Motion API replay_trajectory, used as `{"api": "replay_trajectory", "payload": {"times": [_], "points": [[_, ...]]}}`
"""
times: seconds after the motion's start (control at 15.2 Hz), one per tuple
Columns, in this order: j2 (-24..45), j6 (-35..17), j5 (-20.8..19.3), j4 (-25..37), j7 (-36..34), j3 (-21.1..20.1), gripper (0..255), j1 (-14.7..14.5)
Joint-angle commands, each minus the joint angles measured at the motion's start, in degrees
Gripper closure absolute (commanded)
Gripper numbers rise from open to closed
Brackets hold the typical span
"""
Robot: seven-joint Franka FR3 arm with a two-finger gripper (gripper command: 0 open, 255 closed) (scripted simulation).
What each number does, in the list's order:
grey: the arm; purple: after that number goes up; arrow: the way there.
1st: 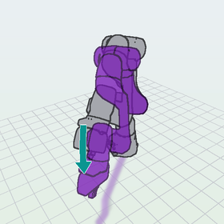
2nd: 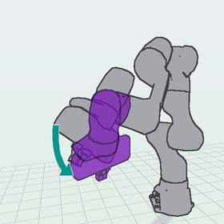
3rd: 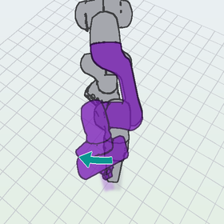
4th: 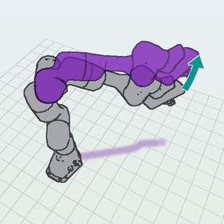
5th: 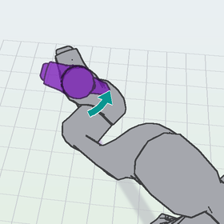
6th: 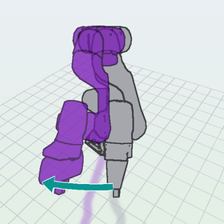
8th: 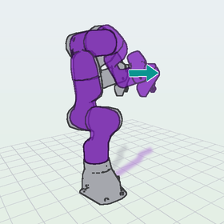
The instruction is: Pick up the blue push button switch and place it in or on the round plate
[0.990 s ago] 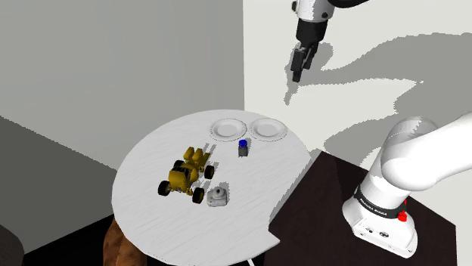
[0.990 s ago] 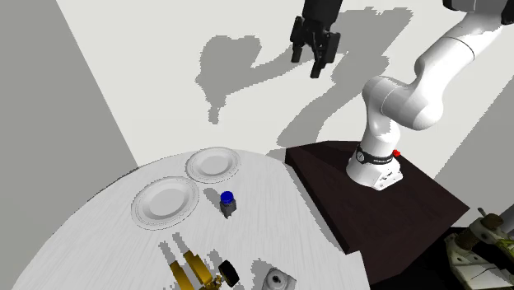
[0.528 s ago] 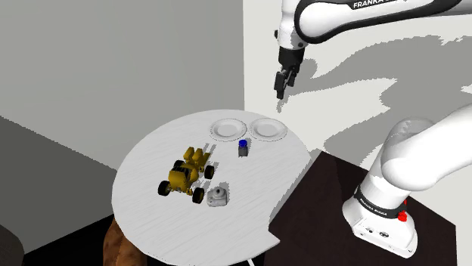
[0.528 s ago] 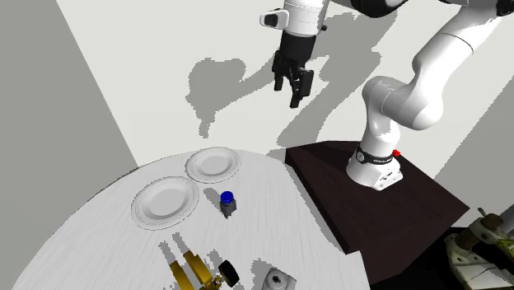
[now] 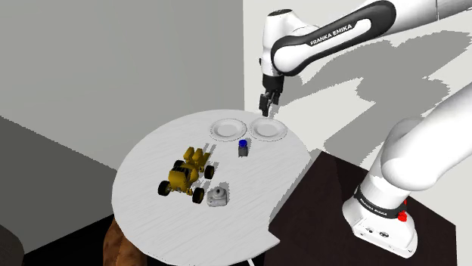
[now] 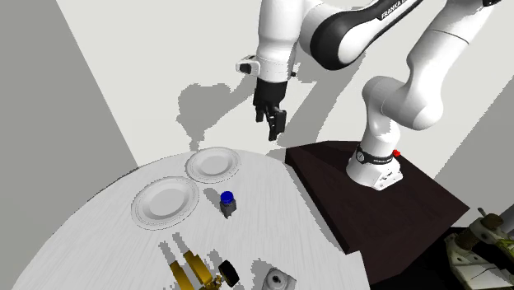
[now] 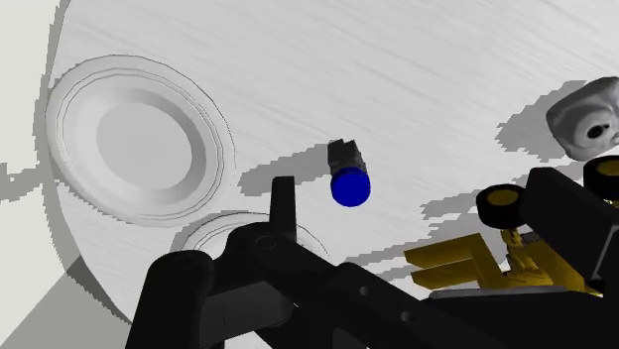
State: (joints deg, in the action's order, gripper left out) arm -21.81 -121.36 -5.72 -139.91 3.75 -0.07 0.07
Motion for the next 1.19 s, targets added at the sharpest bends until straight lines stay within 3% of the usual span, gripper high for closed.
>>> {"api": "replay_trajectory", "payload": {"times": [0.0, 0.53, 1.12], "points": [[3.7, -3.1, 0.1, 0.5, 0.0, 0.2, 0, 0.0], [20.7, -15.3, 0.7, 4.3, -0.3, 0.4, 0, -0.1], [40.9, -24.5, 1.9, 14.3, 0.0, 0.0, 0, 0.0]]}}
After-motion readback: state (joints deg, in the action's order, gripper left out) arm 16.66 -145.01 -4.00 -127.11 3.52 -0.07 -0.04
